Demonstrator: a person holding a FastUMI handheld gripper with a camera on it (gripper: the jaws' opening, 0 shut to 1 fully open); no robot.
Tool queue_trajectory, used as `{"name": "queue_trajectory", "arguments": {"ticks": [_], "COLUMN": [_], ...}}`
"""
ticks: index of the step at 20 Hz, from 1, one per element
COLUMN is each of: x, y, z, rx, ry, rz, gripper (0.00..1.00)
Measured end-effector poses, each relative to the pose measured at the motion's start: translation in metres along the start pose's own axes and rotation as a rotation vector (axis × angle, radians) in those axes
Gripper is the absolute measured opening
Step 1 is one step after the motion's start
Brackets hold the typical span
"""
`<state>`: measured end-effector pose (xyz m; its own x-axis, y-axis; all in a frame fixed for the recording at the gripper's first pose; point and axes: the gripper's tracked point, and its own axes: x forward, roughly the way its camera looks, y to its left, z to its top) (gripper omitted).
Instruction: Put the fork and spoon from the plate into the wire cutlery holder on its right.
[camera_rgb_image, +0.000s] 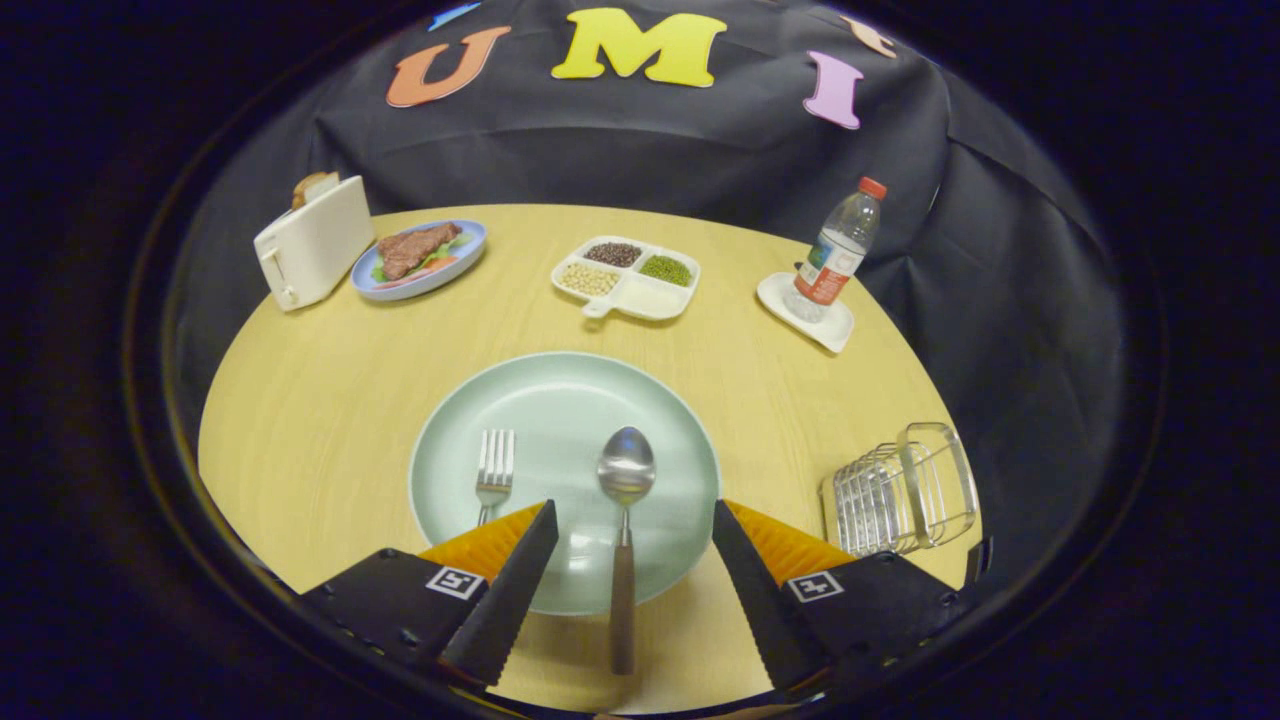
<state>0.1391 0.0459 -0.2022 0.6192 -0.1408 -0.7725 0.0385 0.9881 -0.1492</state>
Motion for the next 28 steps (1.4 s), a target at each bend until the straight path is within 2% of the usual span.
{"name": "queue_trajectory", "arguments": {"ticks": [2, 4, 9, 16, 19, 20, 22, 23, 28], "x": [0.003, 0.007, 0.015, 0.031, 0.032, 0.031, 0.031, 0.029, 0.025], "y": [0.001, 0.004, 0.008, 0.008, 0.008, 0.006, 0.008, 0.007, 0.009], "z": [-0.001, -0.003, -0.011, -0.025, -0.026, -0.028, -0.024, -0.028, -0.028], "rx": [0.008, 0.007, 0.041, 0.110, 0.122, 0.113, 0.102, 0.094, 0.092], "ry": [0.020, 0.036, 0.093, 0.189, 0.205, 0.208, 0.207, 0.210, 0.191], "rz": [0.004, 0.008, 0.029, 0.059, 0.071, 0.061, 0.054, 0.052, 0.071], "gripper": [0.91, 0.76, 0.76, 0.26, 0.26, 0.09, 0.12, 0.01, 0.01]}}
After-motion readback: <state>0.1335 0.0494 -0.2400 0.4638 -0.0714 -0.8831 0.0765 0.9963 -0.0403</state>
